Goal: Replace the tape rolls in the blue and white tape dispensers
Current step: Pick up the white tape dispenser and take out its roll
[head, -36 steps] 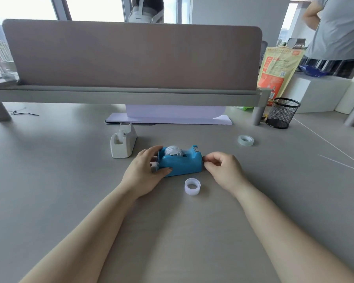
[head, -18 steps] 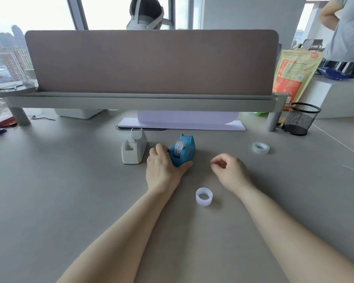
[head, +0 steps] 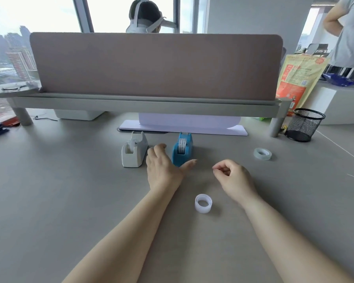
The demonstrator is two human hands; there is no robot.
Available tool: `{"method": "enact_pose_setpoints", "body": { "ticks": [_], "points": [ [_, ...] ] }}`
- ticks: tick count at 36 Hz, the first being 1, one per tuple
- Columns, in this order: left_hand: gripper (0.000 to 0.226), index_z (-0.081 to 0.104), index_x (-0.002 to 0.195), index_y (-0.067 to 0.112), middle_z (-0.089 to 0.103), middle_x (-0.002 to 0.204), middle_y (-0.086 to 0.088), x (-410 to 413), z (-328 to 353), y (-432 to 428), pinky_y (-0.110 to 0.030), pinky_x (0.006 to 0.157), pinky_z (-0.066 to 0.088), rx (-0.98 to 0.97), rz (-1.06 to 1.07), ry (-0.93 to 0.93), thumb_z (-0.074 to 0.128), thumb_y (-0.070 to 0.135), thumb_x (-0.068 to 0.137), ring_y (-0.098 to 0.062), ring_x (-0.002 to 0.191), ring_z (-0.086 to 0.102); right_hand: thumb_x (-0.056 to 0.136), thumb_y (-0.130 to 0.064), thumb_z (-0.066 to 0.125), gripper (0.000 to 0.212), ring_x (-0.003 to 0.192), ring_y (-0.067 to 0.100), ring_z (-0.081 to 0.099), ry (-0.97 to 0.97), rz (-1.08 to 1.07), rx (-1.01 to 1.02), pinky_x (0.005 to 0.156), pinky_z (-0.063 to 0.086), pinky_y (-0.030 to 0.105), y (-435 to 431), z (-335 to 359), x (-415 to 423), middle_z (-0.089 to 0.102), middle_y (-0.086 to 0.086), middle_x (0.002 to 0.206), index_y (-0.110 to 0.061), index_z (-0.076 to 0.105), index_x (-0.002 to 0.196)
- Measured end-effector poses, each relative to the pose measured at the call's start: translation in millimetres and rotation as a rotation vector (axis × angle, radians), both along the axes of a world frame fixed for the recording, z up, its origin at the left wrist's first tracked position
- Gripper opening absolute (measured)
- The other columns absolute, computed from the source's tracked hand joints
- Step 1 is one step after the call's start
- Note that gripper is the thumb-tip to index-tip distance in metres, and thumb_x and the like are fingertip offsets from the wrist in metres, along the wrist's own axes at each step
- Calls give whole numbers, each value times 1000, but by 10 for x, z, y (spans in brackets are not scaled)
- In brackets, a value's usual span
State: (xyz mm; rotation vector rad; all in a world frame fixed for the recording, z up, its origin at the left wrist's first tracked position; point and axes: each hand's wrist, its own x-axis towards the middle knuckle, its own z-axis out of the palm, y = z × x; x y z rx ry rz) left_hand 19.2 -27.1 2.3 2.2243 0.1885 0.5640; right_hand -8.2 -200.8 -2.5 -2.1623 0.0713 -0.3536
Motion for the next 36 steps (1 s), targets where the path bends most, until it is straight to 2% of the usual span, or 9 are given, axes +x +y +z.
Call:
{"method": "enact_pose_setpoints", "body": {
  "ticks": [5, 9, 14, 19, 24, 28, 32, 36],
  "points": [
    [70, 44, 123, 19, 44, 127, -5, -128, 37, 419, -35, 105, 30, -37, 209, -218, 78, 44, 66, -25, 124, 37, 84, -17, 59, 7, 78, 14, 60, -11, 0, 43, 73, 47, 30, -12, -4, -67, 65, -10, 80, -20, 66, 85],
    [77, 36, 129, 16, 35, 138, -9, -69, -19, 764, -36, 111, 23, -153, 334, -122, 76, 40, 68, -26, 134, 26, 85, -17, 59, 7, 81, 15, 61, -16, -3, 49, 75, 48, 31, -12, -8, -102, 65, -8, 81, -20, 66, 84],
    [90, 28, 139, 14, 41, 142, -8, 113, -34, 869, -37, 109, 27, -104, 282, 50, 72, 51, 69, -25, 135, 35, 85, -16, 59, 8, 80, 15, 60, -11, -5, 45, 74, 47, 30, -9, -17, -102, 65, -8, 81, -19, 66, 85],
    [65, 45, 121, 11, 55, 123, -12, 220, 9, 915, -39, 94, 38, -32, 278, 125, 69, 47, 72, -31, 117, 52, 85, -16, 59, 8, 80, 15, 61, -1, -10, 51, 73, 47, 30, -7, -38, -76, 67, -6, 82, -21, 66, 83],
    [56, 52, 106, 13, 60, 109, -10, 151, 19, 925, -40, 86, 46, -92, 260, 118, 72, 47, 67, -32, 104, 57, 84, -16, 59, 9, 78, 14, 59, -5, -39, 62, 72, 46, 29, 14, -24, -36, 66, -6, 81, -21, 66, 82],
    [51, 53, 102, 15, 62, 106, -8, -47, 36, 915, -37, 82, 46, -144, 220, 104, 71, 49, 68, -30, 101, 58, 85, -16, 58, 10, 76, 10, 58, -22, -63, 139, 65, 44, 23, -3, 23, -80, 65, -9, 79, -20, 67, 83],
    [47, 54, 100, 17, 64, 101, -5, -306, 37, 947, -34, 75, 44, -227, 190, 77, 73, 46, 68, -28, 95, 60, 85, -12, 57, 14, 77, 19, 62, 3, -74, 280, 74, 47, 31, -44, 65, -150, 66, -1, 72, -22, 65, 78],
    [46, 56, 101, 17, 63, 94, -1, -577, 72, 946, -31, 70, 41, -285, 122, 1, 75, 43, 68, -25, 89, 60, 84, -10, 56, 14, 76, 18, 64, 30, -40, 289, 81, 50, 34, -42, 54, -299, 68, 1, 73, -20, 65, 79]
  ]
}}
